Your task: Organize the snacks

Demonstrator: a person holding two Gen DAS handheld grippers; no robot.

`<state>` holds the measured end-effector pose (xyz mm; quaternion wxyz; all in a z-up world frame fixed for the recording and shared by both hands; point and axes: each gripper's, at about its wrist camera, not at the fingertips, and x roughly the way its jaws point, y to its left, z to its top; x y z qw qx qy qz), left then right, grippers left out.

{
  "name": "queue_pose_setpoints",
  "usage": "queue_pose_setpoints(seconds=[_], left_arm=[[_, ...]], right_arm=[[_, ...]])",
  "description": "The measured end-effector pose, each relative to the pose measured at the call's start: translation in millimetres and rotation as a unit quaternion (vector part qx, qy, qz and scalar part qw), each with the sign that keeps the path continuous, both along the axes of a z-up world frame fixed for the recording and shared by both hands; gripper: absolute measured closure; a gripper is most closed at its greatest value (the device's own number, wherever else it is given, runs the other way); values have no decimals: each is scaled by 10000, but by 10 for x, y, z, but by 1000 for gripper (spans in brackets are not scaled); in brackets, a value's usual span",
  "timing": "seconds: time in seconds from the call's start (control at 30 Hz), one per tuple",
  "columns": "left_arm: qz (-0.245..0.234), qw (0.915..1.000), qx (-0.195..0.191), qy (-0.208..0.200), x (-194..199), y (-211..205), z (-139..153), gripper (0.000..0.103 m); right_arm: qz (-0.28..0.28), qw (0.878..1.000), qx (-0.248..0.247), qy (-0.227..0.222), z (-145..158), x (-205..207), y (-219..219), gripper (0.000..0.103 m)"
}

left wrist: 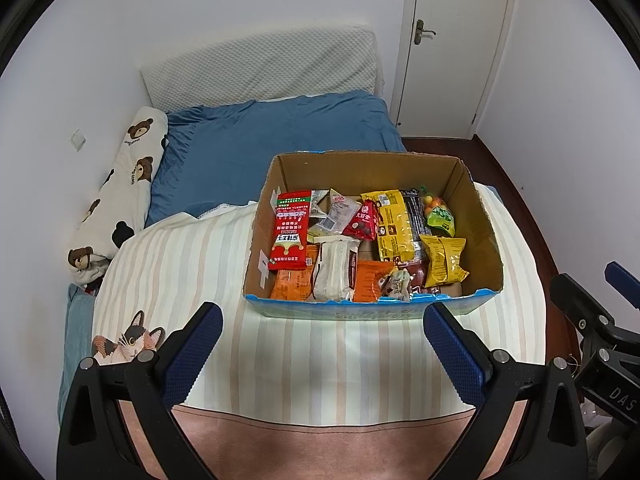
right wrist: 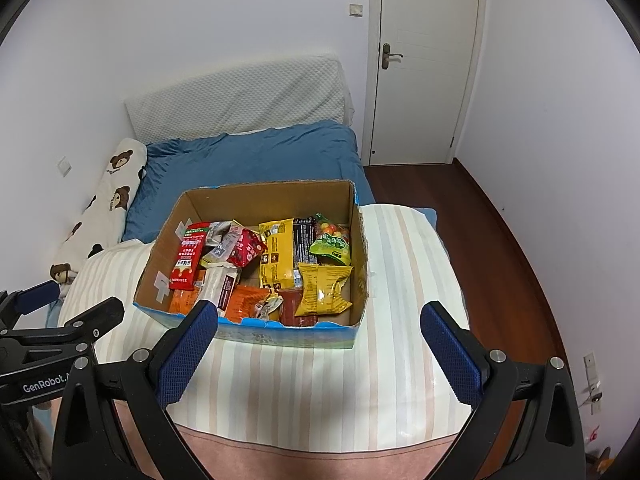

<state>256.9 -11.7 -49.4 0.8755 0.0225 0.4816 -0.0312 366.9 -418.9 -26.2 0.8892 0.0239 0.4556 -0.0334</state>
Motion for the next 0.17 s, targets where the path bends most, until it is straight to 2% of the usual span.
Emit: queue_pose_setpoints(seconds=[0.17], left_arm=[[-8,10000,-3,1,1,0,-4,0]], right_arm=[[-5,10000,13,-3,5,-6,-7,0]])
